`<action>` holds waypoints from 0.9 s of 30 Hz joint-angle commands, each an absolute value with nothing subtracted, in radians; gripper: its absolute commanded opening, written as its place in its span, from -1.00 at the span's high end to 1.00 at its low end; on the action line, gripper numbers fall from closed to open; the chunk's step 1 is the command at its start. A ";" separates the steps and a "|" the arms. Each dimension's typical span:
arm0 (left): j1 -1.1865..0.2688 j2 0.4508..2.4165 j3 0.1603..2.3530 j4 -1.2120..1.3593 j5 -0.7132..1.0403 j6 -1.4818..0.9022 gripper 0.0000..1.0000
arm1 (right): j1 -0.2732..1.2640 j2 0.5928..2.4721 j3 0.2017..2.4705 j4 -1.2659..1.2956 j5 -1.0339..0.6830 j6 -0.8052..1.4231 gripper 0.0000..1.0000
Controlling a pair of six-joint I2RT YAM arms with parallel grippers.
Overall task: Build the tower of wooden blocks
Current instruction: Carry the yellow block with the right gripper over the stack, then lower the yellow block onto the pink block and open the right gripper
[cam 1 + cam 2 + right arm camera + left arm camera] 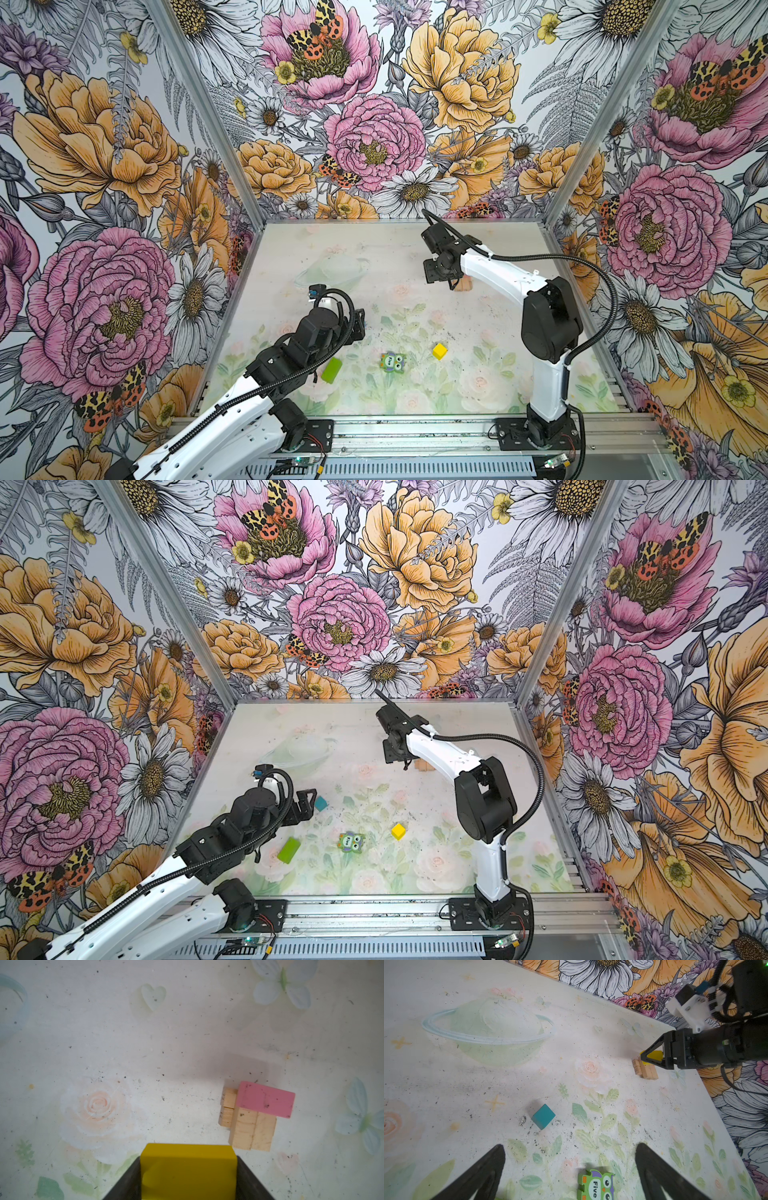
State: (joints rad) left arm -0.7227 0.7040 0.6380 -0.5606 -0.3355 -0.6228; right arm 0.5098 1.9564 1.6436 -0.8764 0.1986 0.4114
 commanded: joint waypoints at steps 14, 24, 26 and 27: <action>-0.738 0.829 0.726 -0.470 -0.301 -0.591 -0.98 | 0.369 1.888 1.467 -0.763 0.191 0.508 -0.14; -0.738 0.882 0.756 -0.457 -0.302 -0.575 -0.98 | 0.340 1.930 1.471 -0.731 0.156 0.520 -0.14; -0.739 0.889 0.759 -0.456 -0.302 -0.574 -0.98 | 0.335 1.938 1.475 -0.729 0.151 0.521 -0.15; -0.738 0.893 0.761 -0.456 -0.302 -0.573 -0.98 | 0.332 1.943 1.476 -0.729 0.148 0.521 -0.14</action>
